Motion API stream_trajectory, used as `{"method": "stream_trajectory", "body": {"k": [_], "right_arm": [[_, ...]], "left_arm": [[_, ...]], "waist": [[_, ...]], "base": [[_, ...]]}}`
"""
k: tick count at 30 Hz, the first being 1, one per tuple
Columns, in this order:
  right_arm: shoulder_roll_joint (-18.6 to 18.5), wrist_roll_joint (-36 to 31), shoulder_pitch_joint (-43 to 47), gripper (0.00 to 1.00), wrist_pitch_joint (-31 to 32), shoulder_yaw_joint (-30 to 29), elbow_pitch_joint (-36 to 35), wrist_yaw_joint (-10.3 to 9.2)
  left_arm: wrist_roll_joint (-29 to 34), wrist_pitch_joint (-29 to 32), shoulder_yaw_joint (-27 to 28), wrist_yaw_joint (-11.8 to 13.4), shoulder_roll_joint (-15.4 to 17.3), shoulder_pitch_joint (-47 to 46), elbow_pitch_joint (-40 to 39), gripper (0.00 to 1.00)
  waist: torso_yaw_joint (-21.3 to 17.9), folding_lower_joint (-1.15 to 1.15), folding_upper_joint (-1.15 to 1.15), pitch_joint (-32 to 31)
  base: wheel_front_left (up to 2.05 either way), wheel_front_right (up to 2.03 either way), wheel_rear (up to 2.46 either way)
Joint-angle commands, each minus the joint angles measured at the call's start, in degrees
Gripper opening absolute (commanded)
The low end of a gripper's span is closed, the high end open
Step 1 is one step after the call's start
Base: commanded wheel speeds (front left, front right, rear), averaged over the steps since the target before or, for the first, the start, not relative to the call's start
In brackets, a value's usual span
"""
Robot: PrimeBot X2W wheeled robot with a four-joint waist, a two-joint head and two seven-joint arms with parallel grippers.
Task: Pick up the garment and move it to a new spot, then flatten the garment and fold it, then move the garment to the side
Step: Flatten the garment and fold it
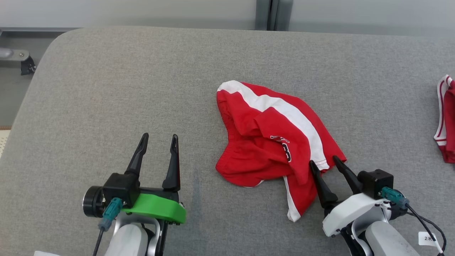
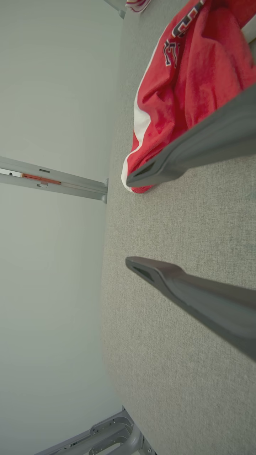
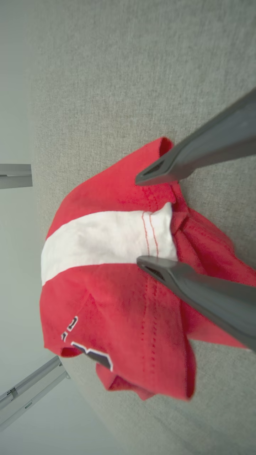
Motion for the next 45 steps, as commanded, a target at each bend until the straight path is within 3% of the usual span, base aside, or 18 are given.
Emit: {"method": "stream_trajectory", "body": {"k": [1, 4, 5, 7, 15, 21, 26, 33, 37, 38, 39, 40, 45], "right_arm": [[-0.08, 0.57, -0.87, 1.0, -0.22, 0.27, 0.62, -0.1], [-0.17, 2.17, -1.58, 1.0, -0.27, 1.24, 2.0, -0.1], [-0.24, 2.66, -1.78, 0.6, -0.28, 1.57, 2.31, -0.1], [-0.54, 3.42, -2.09, 0.0, -0.38, 2.23, 2.89, -0.1], [-2.91, 3.13, -4.34, 0.0, -0.95, 1.73, 1.97, -0.1], [-6.84, 1.07, -9.23, 0.0, 0.5, 1.41, -0.77, -0.1], [-10.01, 3.31, -13.67, 0.0, 5.25, 1.36, -2.94, -0.1], [-13.96, 8.96, -18.48, 0.0, 15.17, 3.13, 2.25, -0.07], [-15.44, 12.15, -21.41, 0.0, 17.04, 3.43, 5.62, -0.1], [-15.75, 12.07, -22.26, 0.03, 16.59, 3.36, 6.61, -0.1], [-15.93, 11.68, -23.12, 0.92, 15.75, 3.06, 7.73, -0.1], [-16.12, 10.87, -24.21, 1.0, 14.79, 2.48, 9.58, -0.1], [-14.42, 6.49, -28.37, 1.0, 10.4, -0.12, 18.38, -0.09]], "left_arm": [[-0.54, -0.11, -0.23, 0.37, -0.01, -0.96, -0.1, 1.0], [-0.76, -0.11, -0.86, 0.75, -0.02, -1.13, -0.11, 1.0], [-0.8, -0.11, -0.99, 0.8, -0.01, -1.18, -0.09, 1.0], [-1.04, -0.11, -1.29, 0.86, -0.01, -1.28, 0.01, 1.0], [-1.58, -0.11, -1.38, 1.11, -0.01, -0.84, 0.64, 1.0], [-2.69, -0.11, -1.77, 0.92, -0.01, -0.21, 1.02, 1.0], [-3.97, -0.12, -2.3, 1.19, 0.01, 0.1, 1.01, 1.0], [-4.73, -0.12, -3.24, 1.37, 0.02, -0.16, 1.01, 1.0], [-4.77, -0.11, -3.42, 1.59, 0.01, -0.42, 1.02, 1.0], [-4.77, -0.11, -3.46, 1.65, 0.01, -0.47, 1.03, 1.0], [-4.77, -0.12, -3.51, 1.69, 0.01, -0.52, 1.02, 1.0], [-4.78, -0.11, -3.57, 1.73, 0.01, -0.57, 0.99, 1.0], [-4.69, -0.11, -3.93, 1.77, 0.01, -0.89, 1.2, 1.0]], "waist": [[0.21, 0.0, 0.0, 0.2], [0.43, 0.0, 0.0, 0.36], [0.47, 0.0, 0.0, 0.37], [0.52, 0.0, 0.0, 0.36], [0.46, 0.0, 0.0, -0.96], [0.74, 0.0, 0.0, -2.69], [1.55, 0.0, 0.0, -3.52], [2.97, 0.0, 0.0, -2.83], [3.37, 0.0, 0.0, -2.39], [3.42, 0.0, 0.0, -2.3], [3.45, 0.0, 0.0, -2.23], [3.48, 0.0, 0.0, -2.16], [3.16, 0.0, 0.0, -2.13]], "base": [[0.0, 0.0, 0.0], [0.0, 0.0, 0.0], [0.0, 0.0, 0.0], [0.0, 0.0, 0.0], [0.0, 0.0, 0.0], [0.0, 0.0, 0.0], [0.0, 0.0, 0.0], [0.0, 0.0, 0.0], [0.0, 0.0, 0.0], [0.0, 0.0, 0.0], [0.0, 0.0, 0.0], [0.0, 0.0, 0.0], [0.0, 0.0, 0.0]]}}
